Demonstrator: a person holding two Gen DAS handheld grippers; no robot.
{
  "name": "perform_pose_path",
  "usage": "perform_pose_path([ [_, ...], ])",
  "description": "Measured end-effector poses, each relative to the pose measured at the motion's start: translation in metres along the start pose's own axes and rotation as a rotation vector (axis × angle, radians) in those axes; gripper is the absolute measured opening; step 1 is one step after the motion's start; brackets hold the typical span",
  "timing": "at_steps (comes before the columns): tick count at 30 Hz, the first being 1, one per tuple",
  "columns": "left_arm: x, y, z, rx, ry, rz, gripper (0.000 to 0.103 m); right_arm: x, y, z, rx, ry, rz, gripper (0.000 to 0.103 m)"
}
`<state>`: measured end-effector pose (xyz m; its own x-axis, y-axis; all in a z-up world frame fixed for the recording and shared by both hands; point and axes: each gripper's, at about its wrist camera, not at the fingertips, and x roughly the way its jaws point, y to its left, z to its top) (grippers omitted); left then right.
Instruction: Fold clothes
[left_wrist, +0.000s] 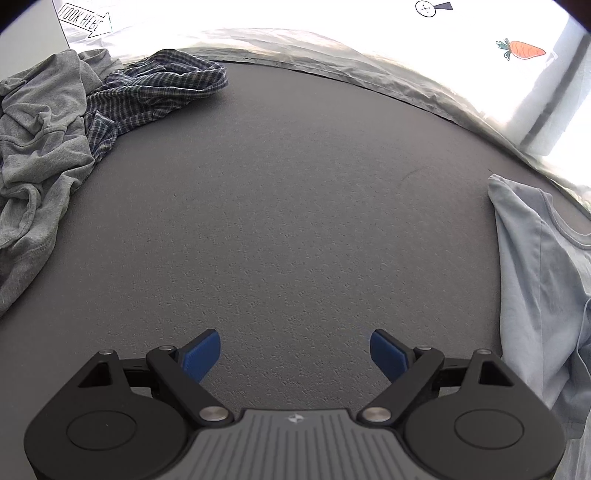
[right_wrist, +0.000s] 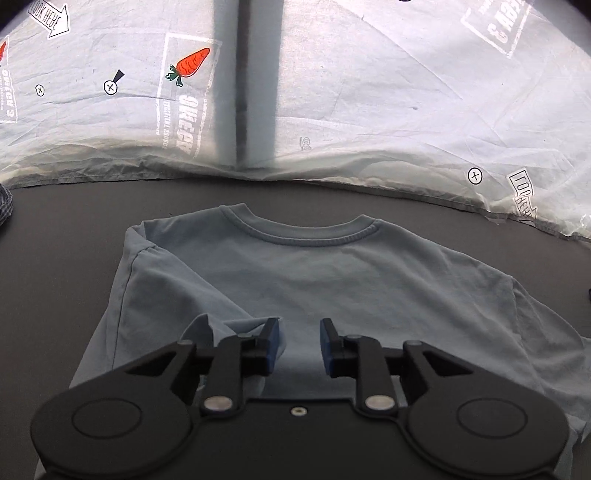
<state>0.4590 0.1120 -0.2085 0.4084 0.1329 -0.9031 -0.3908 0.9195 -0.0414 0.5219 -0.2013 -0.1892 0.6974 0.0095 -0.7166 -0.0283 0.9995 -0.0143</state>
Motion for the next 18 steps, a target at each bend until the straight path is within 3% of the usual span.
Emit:
perform_pose_path([
  [4,0.003,-0.003,-0.001,-0.003,0.018,-0.001,0.089,-0.020,-0.020,-0.016,0.153,-0.003,0.050,0.043],
  [7,0.003,-0.007,-0.002,0.009,0.023,-0.007,0.089,-0.038,-0.020,-0.030,0.160,-0.014,0.088,0.045],
  [13,0.002,-0.018,-0.003,0.047,0.023,-0.026,0.089,-0.044,0.024,-0.044,-0.086,0.003,0.180,0.057],
  [16,0.003,-0.020,-0.004,0.055,0.025,-0.031,0.089,-0.032,0.044,-0.052,-0.219,0.030,0.108,0.056],
  [18,0.003,-0.021,-0.005,0.059,0.030,-0.029,0.089,-0.021,0.045,-0.055,-0.243,0.048,0.036,0.047],
])
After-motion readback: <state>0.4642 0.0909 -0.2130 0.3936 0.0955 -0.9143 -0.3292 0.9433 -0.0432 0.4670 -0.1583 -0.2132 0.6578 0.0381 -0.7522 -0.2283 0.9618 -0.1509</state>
